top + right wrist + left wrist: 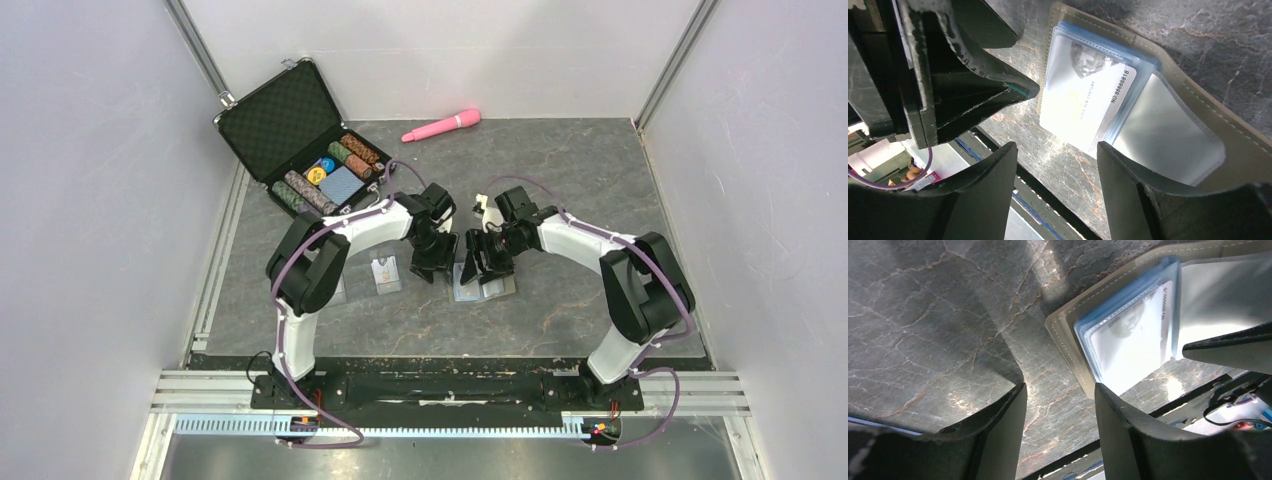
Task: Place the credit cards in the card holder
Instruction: Insert the credit card into the card holder.
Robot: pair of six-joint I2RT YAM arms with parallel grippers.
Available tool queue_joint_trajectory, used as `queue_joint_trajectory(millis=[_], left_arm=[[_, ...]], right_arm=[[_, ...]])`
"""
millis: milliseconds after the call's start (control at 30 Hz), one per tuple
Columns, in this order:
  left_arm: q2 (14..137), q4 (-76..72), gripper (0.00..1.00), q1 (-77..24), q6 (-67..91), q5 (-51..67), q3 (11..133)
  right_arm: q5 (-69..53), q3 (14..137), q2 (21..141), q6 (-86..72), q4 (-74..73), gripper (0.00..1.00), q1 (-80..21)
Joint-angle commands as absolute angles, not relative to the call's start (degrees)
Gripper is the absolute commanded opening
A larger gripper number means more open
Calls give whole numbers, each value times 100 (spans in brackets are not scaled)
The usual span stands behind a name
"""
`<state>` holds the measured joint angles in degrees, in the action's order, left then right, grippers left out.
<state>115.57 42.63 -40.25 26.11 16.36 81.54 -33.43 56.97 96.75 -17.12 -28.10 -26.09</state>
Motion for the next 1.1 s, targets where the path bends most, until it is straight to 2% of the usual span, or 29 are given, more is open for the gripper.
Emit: queue_joint_trajectory(millis=[0, 133, 267, 400, 567, 833, 1067], left_arm=[[11047, 3628, 60, -3905, 2710, 2136, 7956], [10956, 3100, 60, -3798, 3020, 2701, 7769], [10977, 2517, 50, -3760, 3412, 3110, 7607], [11124, 2047, 43, -3762, 3805, 3357, 7441], [11254, 1917, 42, -3762, 3870, 3342, 7350], [11216, 2293, 43, -3762, 3684, 2830, 7316], [11363, 2223, 43, -3771, 3738, 2896, 7317]], right_arm=[[-3171, 6027, 9418, -1534, -3014, 59, -2549], [-3041, 6018, 9407, -1408, -3011, 32, -2453], [-3255, 5859, 9613, -1319, -2742, 13, -2427], [-3218, 5613, 9820, -1362, -2511, 4, -2422], [-3066, 5378, 9943, -1310, -2314, 0, -2425], [-2780, 5188, 10011, -1295, -2299, 0, -2419], [-2759, 5168, 10054, -1274, -2306, 0, -2426]])
